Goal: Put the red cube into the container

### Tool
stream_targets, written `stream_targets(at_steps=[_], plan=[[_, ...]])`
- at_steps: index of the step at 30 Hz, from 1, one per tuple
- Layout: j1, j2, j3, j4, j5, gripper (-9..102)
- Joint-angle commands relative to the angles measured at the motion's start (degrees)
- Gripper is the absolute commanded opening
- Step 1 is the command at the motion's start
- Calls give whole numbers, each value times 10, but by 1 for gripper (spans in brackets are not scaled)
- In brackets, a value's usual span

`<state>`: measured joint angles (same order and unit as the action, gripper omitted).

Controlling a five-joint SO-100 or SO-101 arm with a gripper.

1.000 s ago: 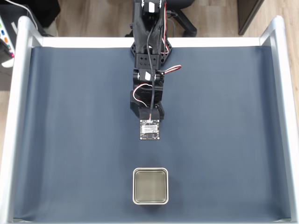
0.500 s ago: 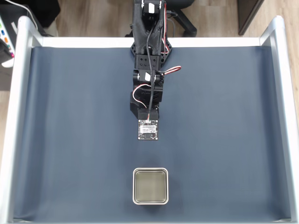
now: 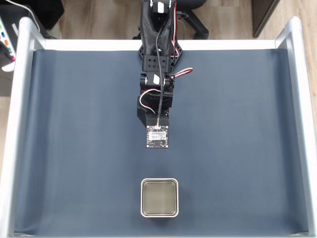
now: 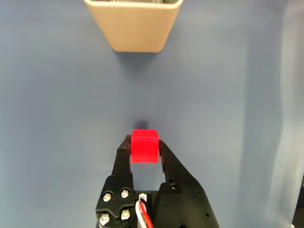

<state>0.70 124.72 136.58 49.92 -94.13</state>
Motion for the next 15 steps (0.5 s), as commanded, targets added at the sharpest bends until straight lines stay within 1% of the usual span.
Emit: stream_targets(at_steps=[1, 7, 15], plan=[[-7, 2, -100, 40, -4, 0], [-6, -73, -289, 109, -14, 0], [-8, -223, -511, 121, -19, 0]])
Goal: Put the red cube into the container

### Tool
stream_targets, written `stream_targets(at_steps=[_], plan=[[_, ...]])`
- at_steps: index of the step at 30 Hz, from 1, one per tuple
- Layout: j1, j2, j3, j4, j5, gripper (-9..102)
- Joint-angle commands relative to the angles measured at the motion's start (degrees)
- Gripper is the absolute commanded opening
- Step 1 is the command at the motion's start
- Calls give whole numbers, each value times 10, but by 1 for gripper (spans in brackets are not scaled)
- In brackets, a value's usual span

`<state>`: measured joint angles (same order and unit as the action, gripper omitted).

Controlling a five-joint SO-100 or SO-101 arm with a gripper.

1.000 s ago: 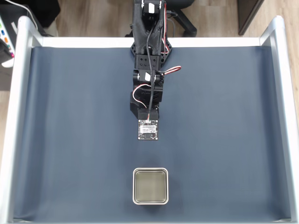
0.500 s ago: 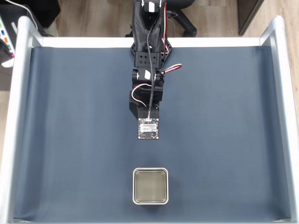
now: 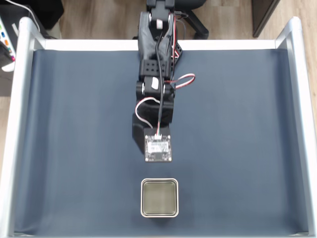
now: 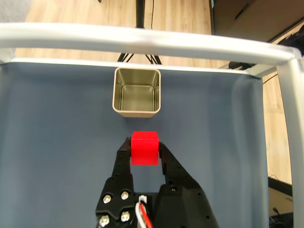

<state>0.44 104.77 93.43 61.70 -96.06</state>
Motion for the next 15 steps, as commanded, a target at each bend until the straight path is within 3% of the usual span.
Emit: stream_targets(at_steps=[1, 15], plan=[[-7, -42, -105, 4, 2, 0], [-34, -242, -319, 2, 31, 0]])
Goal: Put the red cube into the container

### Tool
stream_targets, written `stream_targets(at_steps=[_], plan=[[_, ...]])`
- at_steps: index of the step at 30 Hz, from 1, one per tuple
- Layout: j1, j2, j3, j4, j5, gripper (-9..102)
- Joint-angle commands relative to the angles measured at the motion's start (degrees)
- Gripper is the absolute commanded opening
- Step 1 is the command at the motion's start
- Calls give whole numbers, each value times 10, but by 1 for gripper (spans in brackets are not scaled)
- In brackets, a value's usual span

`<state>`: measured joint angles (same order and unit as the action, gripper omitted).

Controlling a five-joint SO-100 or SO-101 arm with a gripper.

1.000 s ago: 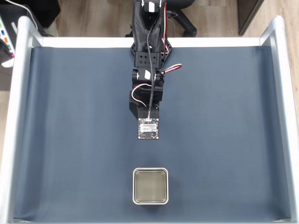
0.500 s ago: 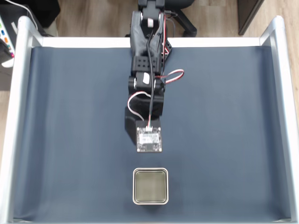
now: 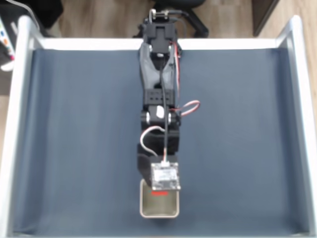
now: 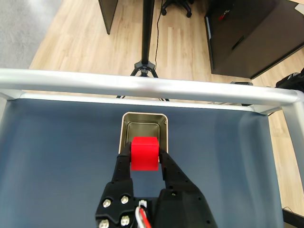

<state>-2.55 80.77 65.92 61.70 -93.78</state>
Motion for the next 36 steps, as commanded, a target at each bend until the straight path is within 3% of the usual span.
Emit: stream_targets(at_steps=[1, 36], plan=[[-4, -11, -47, -1, 11, 0], [-9, -138, -122, -55, 68, 2]])
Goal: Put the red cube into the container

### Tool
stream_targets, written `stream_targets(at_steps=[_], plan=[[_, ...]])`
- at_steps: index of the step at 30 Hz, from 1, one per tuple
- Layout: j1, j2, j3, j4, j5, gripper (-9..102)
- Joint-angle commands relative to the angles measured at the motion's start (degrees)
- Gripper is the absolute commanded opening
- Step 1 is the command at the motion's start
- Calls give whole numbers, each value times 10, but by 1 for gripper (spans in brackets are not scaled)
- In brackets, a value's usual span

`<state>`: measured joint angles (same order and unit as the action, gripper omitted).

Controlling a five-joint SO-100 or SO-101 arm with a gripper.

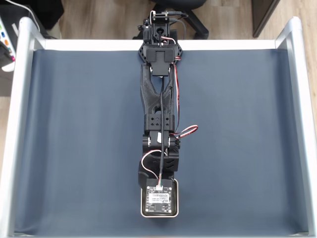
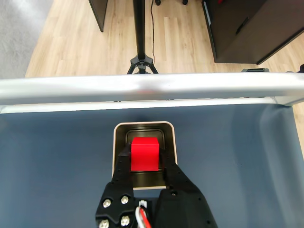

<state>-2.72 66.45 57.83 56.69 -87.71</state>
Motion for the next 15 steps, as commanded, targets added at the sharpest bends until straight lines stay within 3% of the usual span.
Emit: stream_targets(at_steps=[1, 15], plan=[[-7, 5, -41, -6, 10, 3], [-10, 4, -41, -11, 13, 20]])
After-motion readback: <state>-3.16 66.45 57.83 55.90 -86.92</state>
